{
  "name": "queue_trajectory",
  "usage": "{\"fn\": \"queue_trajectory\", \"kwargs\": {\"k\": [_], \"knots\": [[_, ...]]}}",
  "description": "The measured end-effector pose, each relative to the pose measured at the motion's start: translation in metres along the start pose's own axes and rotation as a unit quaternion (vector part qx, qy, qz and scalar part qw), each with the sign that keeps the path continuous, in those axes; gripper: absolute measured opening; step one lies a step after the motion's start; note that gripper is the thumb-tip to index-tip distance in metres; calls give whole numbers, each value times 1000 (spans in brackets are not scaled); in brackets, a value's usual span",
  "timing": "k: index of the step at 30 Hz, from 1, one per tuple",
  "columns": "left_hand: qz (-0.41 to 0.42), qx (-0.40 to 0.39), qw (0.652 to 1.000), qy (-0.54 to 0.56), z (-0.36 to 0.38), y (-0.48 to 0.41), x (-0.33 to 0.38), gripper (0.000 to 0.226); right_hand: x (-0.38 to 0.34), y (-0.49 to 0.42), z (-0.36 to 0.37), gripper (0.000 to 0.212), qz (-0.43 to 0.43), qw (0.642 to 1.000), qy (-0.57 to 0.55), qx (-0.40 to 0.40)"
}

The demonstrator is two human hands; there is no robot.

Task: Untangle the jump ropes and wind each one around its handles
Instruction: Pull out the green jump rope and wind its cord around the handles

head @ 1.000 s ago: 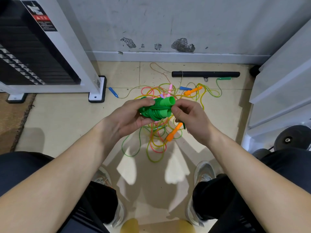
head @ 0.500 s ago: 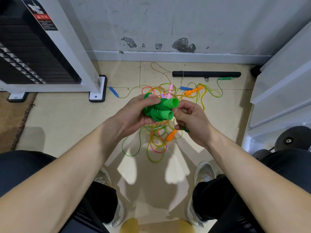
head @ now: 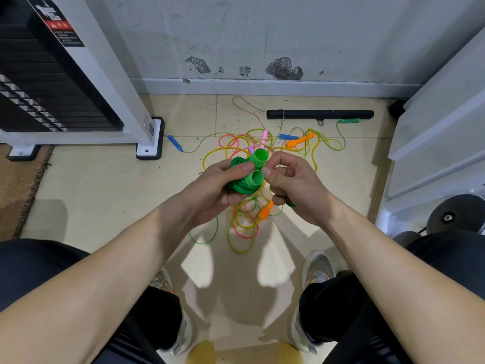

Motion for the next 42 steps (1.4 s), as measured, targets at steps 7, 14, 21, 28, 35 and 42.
{"fn": "queue_trajectory", "kwargs": {"k": [7,14,21,28,35,42], "knots": [[43,-93,991,84,6,0,3,61,10,-1,9,21,52,984,-152,-78],[25,-119,987,107,12,5,-1,72,4,1,18,33,81,956,-200,-198],[3,-134,990,44,7,6,-4,70,14,4,11,21,80,978,-100,-162],[13,-105,994,-27,2,5,1,47,28,0,2,23,70,988,-40,-130],[25,-137,990,-9,1,6,0,65,19,-6,-5,10,23,992,43,-116],[32,-89,995,-29,-5,8,7,41,13,-8,-11,9,-4,990,95,-101]]}}
Point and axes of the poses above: each hand's wrist, its own y-axis away from the middle knuckle, its own z-axis out of the palm, x = y × z, the point moved 7 cm from there along -y, towards the middle knuckle, and after that the axes turned 15 degrees about -y, right-handed, at the moved point
